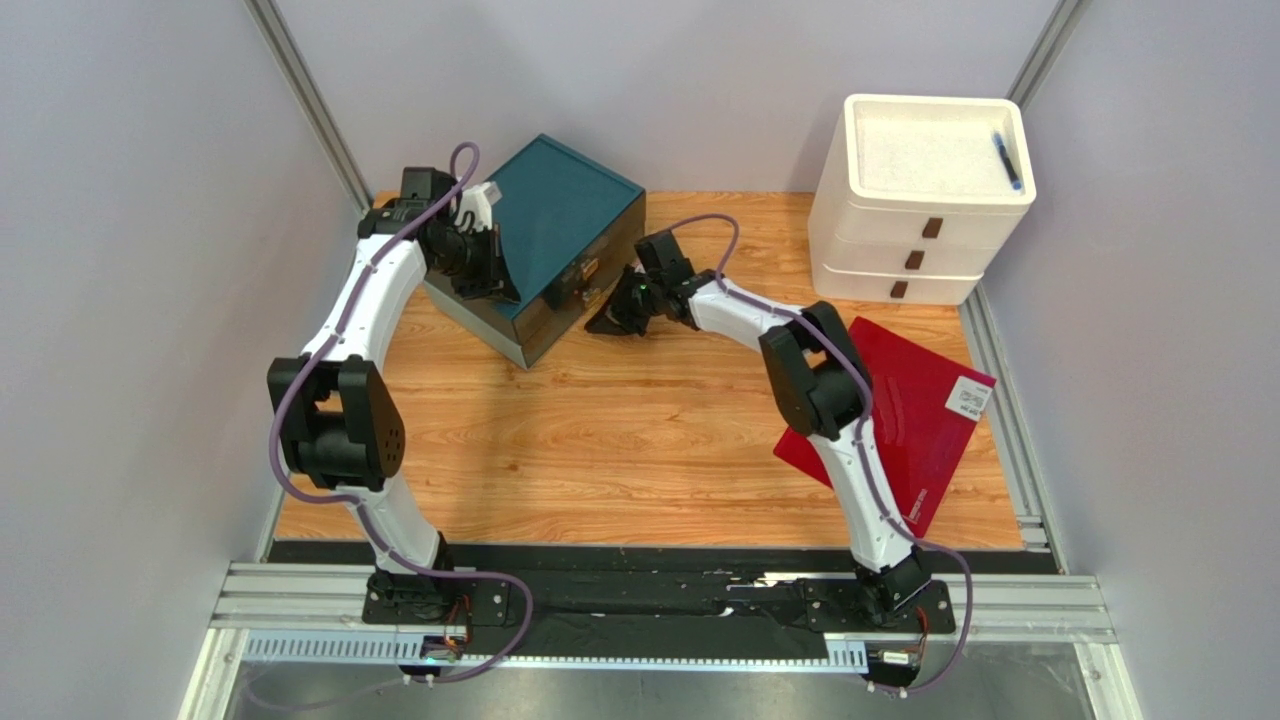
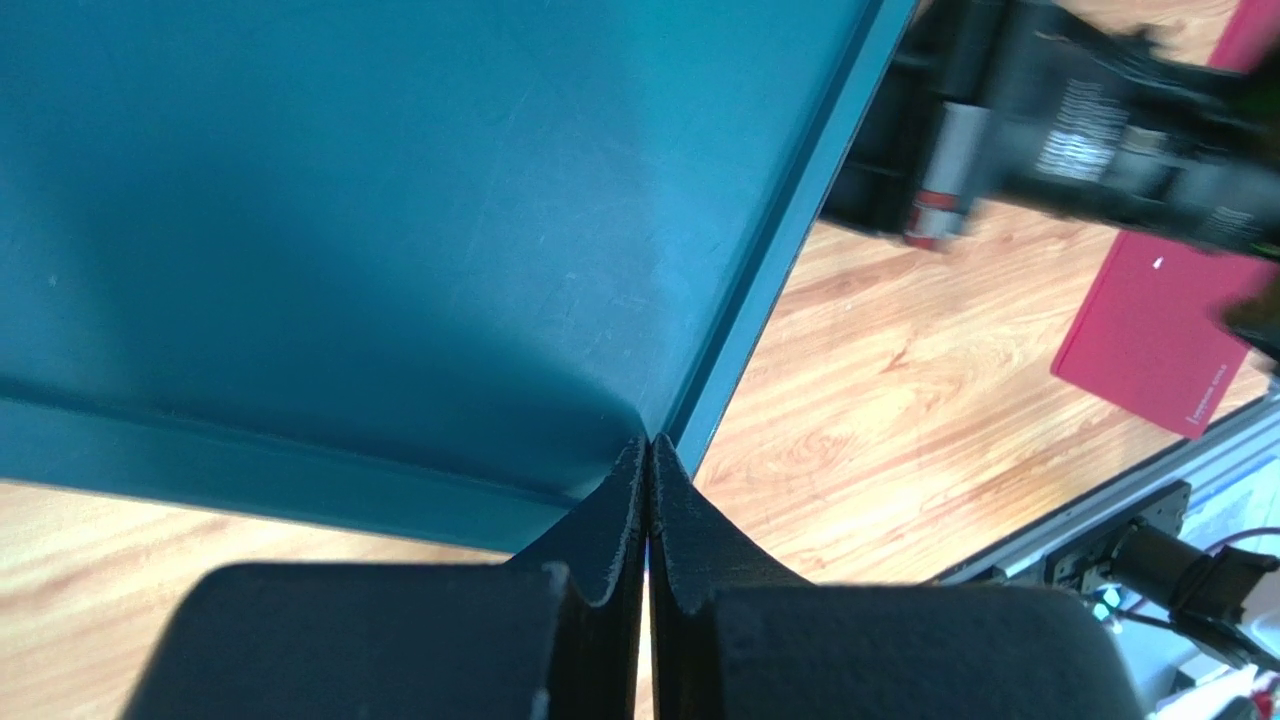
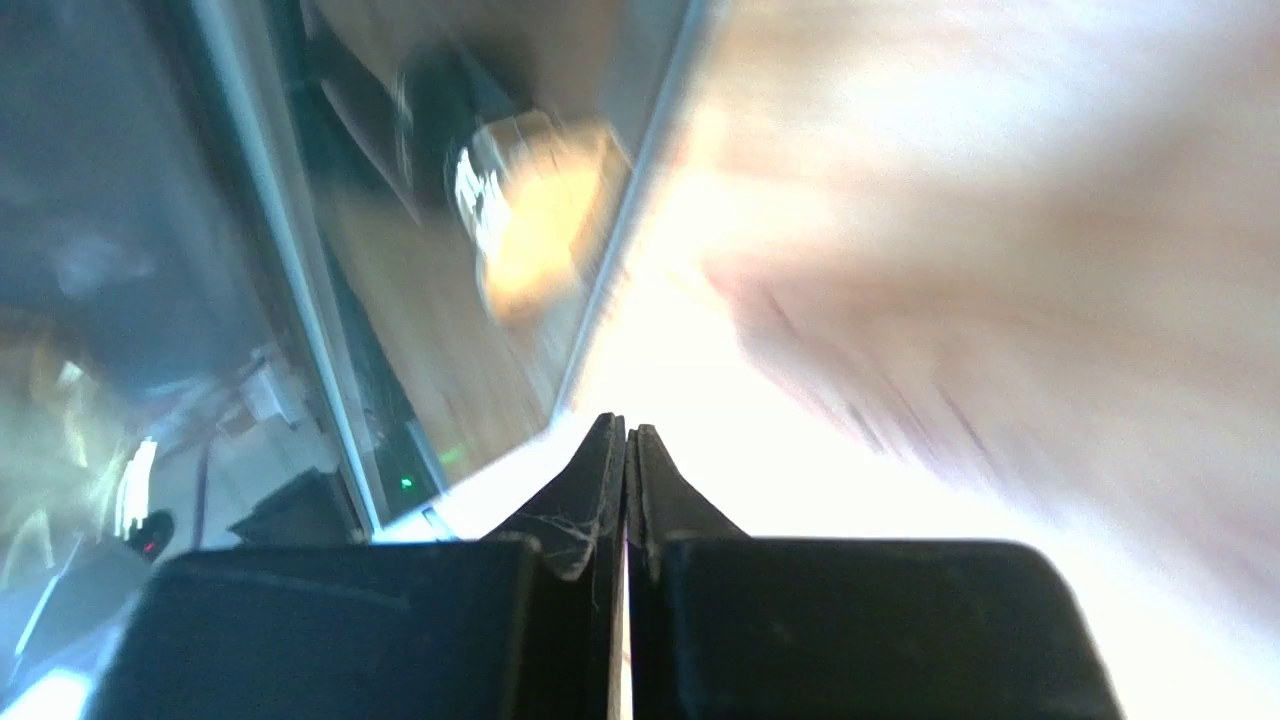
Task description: Organize the makeup
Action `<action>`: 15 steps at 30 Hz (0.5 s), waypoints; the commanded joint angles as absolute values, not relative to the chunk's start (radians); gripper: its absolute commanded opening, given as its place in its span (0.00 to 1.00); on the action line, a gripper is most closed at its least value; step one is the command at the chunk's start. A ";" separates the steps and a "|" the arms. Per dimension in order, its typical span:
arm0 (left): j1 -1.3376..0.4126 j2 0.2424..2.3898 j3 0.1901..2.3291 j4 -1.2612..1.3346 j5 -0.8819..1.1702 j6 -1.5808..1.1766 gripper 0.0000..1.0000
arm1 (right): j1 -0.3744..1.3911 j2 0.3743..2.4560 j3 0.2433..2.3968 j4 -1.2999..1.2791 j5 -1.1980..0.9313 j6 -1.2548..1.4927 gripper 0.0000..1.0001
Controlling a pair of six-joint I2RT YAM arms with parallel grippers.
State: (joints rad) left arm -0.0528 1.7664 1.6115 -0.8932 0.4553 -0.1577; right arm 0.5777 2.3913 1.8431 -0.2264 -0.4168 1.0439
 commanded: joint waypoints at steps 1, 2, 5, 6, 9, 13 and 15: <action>-0.069 1.832 1.629 -1.161 0.325 -0.118 0.00 | 0.509 2.087 1.665 -0.196 -0.321 0.950 0.00; -0.069 1.830 1.681 -1.170 0.322 -0.121 0.00 | 0.503 2.038 1.632 -0.204 -0.305 0.930 0.00; -0.069 1.818 1.758 -1.175 0.328 -0.126 0.01 | 0.485 1.870 1.554 -0.294 -0.233 0.787 0.00; -0.069 1.815 1.802 -1.177 0.340 -0.127 0.03 | 0.486 1.835 1.546 -0.372 -0.180 0.703 0.00; -0.069 1.775 1.853 -1.155 0.368 -0.130 0.19 | 0.486 1.692 1.539 -0.474 -0.071 0.532 0.05; -0.069 1.660 1.839 -1.082 0.388 -0.124 0.60 | 0.485 1.531 1.485 -0.633 0.096 0.407 0.51; -0.069 1.617 1.809 -1.033 0.391 -0.121 0.78 | 0.486 1.419 1.418 -0.662 0.158 0.373 0.71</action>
